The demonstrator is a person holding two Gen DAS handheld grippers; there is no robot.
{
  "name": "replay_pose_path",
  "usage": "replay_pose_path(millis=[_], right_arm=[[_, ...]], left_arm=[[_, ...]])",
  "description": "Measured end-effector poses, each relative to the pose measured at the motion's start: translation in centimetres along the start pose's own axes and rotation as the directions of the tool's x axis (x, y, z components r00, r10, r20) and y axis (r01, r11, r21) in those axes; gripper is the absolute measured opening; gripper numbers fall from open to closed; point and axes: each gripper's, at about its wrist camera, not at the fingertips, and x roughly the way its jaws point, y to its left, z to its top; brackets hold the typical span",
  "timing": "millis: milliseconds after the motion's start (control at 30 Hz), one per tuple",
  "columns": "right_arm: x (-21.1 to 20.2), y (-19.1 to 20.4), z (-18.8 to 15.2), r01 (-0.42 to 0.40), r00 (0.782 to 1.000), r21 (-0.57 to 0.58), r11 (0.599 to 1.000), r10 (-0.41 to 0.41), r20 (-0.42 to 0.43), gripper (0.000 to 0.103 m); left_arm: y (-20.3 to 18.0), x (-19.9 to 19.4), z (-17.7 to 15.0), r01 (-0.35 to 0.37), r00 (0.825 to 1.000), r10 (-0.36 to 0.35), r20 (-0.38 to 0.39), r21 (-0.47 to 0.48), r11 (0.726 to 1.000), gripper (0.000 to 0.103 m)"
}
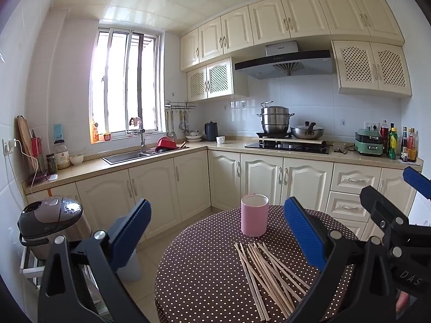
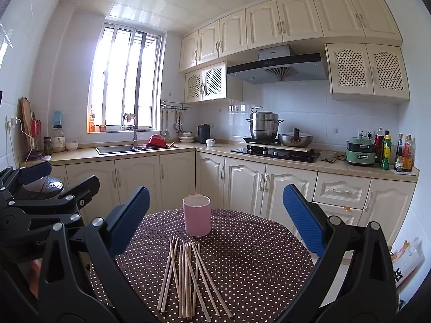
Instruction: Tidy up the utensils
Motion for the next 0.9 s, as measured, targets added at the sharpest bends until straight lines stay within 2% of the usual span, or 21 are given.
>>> replay_pose_path(millis=[400, 900], right_arm=[[0.8, -0.1, 0.0, -0.003, 1.000, 0.002, 1.000, 0.004, -0.013, 0.097], [3.4, -0.2, -1.0, -0.015, 0.998, 0.013, 1.000, 0.016, -0.068, 0.097]], left_arm=[[0.0, 0.6, 0.1, 0.003, 1.000, -0.003, -0.010, 0.000, 1.000, 0.097], [-0.1, 3.5, -0.8, 0.006, 0.998, -0.006, -0.063, 0.000, 1.000, 0.097]])
